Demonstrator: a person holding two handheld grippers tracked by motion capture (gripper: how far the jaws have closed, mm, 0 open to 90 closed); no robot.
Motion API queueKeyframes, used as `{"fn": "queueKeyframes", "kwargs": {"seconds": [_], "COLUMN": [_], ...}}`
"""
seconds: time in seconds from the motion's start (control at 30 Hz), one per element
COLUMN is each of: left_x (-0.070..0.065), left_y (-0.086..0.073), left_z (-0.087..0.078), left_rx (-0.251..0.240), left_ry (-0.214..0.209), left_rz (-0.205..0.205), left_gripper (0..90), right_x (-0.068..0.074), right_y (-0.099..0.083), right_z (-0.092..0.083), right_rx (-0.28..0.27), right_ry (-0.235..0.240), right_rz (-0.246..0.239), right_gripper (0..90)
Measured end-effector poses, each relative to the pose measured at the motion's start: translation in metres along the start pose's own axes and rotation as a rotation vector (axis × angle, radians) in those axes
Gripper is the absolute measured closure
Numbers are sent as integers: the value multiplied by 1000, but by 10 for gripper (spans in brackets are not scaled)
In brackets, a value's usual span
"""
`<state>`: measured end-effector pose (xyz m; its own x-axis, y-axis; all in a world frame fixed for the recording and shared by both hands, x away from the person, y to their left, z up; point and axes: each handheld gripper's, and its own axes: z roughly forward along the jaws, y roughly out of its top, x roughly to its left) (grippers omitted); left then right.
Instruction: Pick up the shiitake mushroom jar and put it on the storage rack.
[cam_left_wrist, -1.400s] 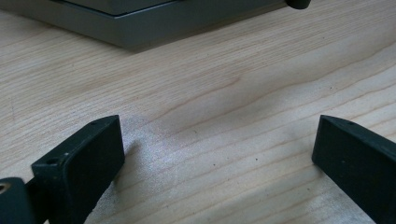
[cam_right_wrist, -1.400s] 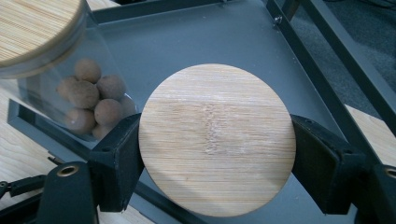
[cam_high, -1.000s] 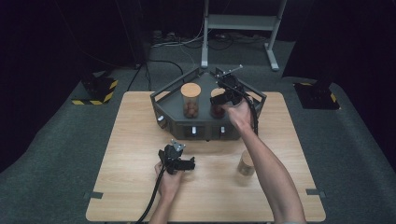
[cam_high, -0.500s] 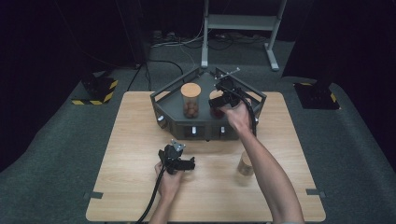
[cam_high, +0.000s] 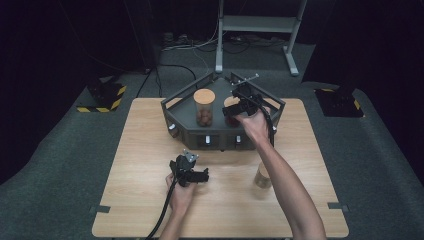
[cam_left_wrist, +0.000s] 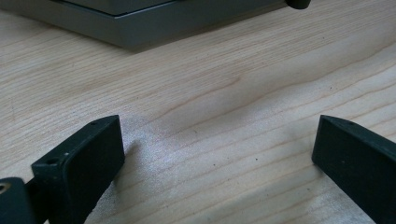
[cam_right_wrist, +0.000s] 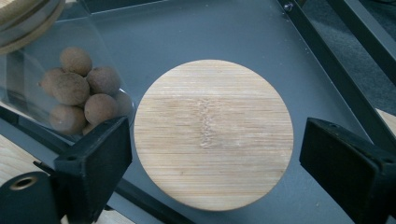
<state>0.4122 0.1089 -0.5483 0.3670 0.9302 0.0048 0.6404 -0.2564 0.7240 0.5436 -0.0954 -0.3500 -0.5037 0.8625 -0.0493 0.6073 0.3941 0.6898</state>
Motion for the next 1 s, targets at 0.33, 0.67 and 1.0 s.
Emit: {"fn": "queueKeyframes", "kwargs": {"seconds": [0.33, 0.67, 1.0], "left_x": [0, 0, 0], "left_y": [0, 0, 0], "left_z": [0, 0, 0], "left_rx": [-1, -1, -1], "left_ry": [1, 1, 1], "left_rz": [0, 0, 0], "left_gripper": [22, 22, 22], "right_x": [-4, -4, -12], "right_y": [-6, -10, -18], "right_z": [-6, -16, -23], "right_rx": [-42, -85, -102], "right_ry": [4, 24, 37], "right_rz": [15, 15, 27], "right_gripper": [58, 80, 73]}}
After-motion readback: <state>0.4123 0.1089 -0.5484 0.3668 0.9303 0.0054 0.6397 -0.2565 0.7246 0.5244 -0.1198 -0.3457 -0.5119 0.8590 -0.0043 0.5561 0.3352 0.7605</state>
